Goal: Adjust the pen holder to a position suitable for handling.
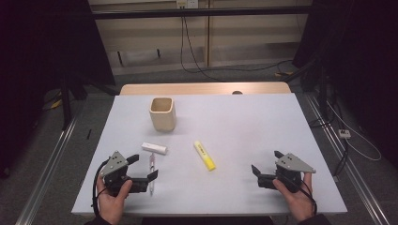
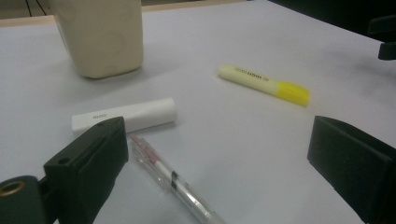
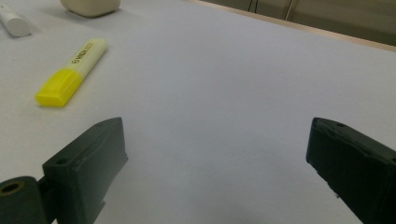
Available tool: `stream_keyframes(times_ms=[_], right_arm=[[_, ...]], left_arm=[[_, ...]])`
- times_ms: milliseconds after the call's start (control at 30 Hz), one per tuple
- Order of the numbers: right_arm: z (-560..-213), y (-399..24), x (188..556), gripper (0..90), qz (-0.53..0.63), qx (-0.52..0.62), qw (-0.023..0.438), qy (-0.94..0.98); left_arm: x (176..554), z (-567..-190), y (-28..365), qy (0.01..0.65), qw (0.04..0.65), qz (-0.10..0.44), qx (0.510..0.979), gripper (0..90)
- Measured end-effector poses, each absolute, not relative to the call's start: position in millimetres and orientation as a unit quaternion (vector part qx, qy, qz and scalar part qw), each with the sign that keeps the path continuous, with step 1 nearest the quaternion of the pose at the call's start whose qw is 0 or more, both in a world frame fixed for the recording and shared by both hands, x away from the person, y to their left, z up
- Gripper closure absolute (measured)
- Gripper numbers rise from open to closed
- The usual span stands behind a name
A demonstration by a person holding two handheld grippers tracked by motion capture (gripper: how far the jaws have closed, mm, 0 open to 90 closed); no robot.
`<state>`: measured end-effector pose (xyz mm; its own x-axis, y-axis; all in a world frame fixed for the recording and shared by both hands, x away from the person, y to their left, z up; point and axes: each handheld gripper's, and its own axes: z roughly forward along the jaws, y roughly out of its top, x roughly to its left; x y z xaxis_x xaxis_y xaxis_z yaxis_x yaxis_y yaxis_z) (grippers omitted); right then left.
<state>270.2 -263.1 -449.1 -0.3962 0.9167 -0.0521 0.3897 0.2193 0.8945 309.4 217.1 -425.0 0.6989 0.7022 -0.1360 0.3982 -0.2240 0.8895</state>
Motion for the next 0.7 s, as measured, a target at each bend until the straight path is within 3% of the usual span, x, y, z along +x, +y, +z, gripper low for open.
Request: stream_keyframes(times_ms=[700], right_arm=[[-449.1, -262.7, 270.2, 4.2, 0.43, 0.456, 0.298, 0.72]], left_arm=[[315.7, -418.7, 215.4, 0.366, 0.505, 0.153, 0.767, 5.0]])
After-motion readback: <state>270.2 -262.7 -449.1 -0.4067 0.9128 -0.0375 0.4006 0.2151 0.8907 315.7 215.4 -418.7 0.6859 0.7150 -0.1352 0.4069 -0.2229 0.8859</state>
